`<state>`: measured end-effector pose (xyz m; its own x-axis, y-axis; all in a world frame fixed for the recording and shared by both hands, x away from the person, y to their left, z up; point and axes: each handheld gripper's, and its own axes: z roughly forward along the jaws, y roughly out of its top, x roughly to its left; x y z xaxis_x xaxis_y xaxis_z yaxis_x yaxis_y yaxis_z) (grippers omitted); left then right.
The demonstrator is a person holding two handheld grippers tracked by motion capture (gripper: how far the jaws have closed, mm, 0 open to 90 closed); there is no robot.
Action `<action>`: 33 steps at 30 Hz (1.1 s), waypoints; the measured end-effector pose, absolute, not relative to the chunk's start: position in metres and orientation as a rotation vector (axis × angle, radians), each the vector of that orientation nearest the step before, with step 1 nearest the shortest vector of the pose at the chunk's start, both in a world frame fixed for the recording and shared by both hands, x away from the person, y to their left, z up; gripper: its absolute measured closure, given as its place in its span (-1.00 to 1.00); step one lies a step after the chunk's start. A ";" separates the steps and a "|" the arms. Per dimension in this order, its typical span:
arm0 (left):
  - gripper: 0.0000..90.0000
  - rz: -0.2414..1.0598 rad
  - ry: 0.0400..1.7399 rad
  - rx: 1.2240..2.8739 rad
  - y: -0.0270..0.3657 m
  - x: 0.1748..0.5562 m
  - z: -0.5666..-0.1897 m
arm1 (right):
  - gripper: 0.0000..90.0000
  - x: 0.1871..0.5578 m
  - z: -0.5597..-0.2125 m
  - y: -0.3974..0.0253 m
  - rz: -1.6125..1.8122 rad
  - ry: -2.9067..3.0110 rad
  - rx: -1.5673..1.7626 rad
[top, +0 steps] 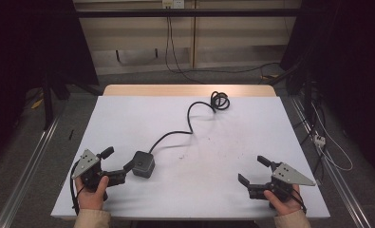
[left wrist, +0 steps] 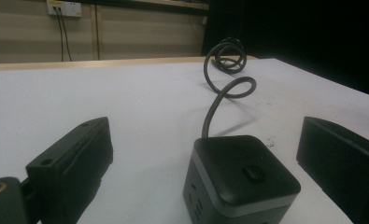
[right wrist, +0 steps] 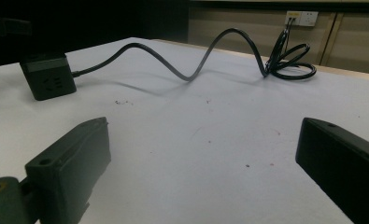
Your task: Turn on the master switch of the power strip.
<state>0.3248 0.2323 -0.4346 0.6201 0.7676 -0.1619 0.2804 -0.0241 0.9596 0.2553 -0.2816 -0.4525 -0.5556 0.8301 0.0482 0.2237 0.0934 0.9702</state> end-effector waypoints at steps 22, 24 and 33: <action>-0.36 0.446 0.853 1.596 0.226 0.329 -0.427 | -0.93 0.256 -0.452 -0.280 1.487 1.855 1.022; -0.25 0.434 0.847 1.601 0.225 0.330 -0.426 | -0.93 0.255 -0.452 -0.280 1.487 1.853 1.020; 0.08 0.378 0.833 1.623 0.221 0.333 -0.425 | -0.93 0.255 -0.452 -0.280 1.487 1.855 1.020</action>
<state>0.3329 0.2214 -0.4247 0.6896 0.6960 -0.1999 0.3071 -0.0311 0.9512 0.2551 -0.2803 -0.4522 -0.5623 0.8259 0.0419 0.2203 0.1008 0.9702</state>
